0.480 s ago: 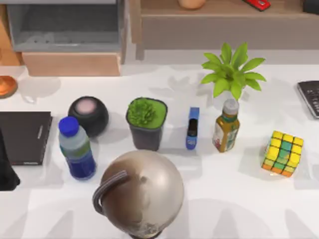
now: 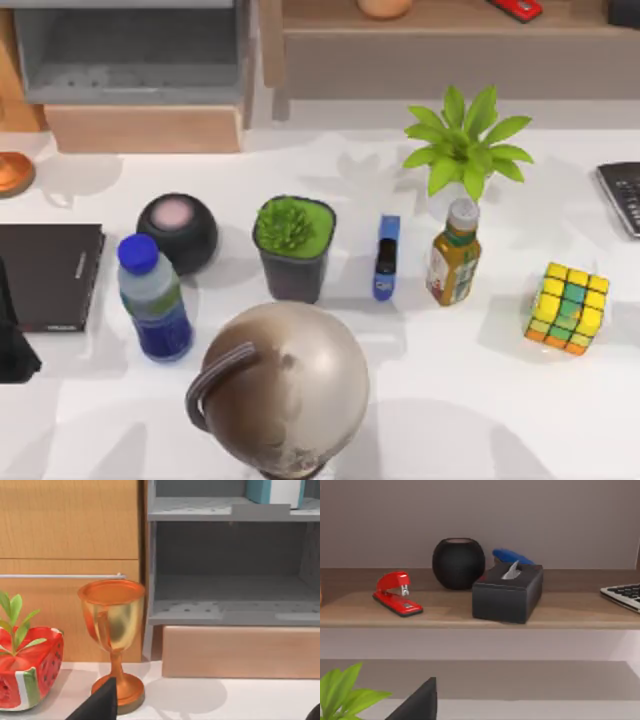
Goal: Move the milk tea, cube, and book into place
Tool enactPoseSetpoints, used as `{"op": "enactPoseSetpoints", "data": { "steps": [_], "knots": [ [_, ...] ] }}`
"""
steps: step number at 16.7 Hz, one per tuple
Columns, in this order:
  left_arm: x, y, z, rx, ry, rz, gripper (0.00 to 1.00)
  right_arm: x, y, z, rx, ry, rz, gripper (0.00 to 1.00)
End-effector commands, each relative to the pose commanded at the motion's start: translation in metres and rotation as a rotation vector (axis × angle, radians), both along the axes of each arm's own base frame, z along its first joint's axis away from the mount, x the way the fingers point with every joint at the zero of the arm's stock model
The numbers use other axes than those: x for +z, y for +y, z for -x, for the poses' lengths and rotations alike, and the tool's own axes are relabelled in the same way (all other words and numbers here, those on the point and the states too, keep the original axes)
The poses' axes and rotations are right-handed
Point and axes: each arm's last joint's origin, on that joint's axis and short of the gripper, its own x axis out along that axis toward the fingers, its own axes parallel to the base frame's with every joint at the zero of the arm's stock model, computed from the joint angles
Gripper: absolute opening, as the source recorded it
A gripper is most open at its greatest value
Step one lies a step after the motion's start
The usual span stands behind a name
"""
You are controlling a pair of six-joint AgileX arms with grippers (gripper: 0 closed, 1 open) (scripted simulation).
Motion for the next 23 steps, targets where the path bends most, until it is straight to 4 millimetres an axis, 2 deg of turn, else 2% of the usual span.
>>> {"op": "enactPoseSetpoints", "data": {
  "steps": [2,4,6,8,12,15,19,21,23],
  "knots": [
    [0.000,0.000,0.000,0.000,0.000,0.000,1.00,0.029,0.007,-0.014,0.001,-0.011,-0.001,1.00],
    [0.000,0.000,0.000,0.000,0.000,0.000,1.00,0.056,0.018,-0.039,0.001,0.002,-0.001,1.00],
    [0.000,0.000,0.000,0.000,0.000,0.000,1.00,0.073,0.036,-0.075,0.000,0.034,0.004,1.00],
    [0.000,0.000,0.000,0.000,0.000,0.000,1.00,0.080,0.062,-0.117,-0.001,0.076,0.014,1.00],
    [0.000,0.000,0.000,0.000,0.000,0.000,1.00,0.059,0.129,-0.199,-0.006,0.138,0.039,1.00],
    [0.000,0.000,0.000,0.000,0.000,0.000,1.00,0.034,0.182,-0.240,-0.008,0.132,0.042,1.00],
    [0.000,0.000,0.000,0.000,0.000,0.000,1.00,0.008,0.238,-0.268,-0.010,0.086,0.019,1.00],
    [0.000,0.000,0.000,0.000,0.000,0.000,1.00,-0.001,0.256,-0.275,-0.012,0.069,0.008,1.00],
    [0.000,0.000,0.000,0.000,0.000,0.000,1.00,-0.006,0.264,-0.277,-0.012,0.062,0.004,1.00]
  ]
}}
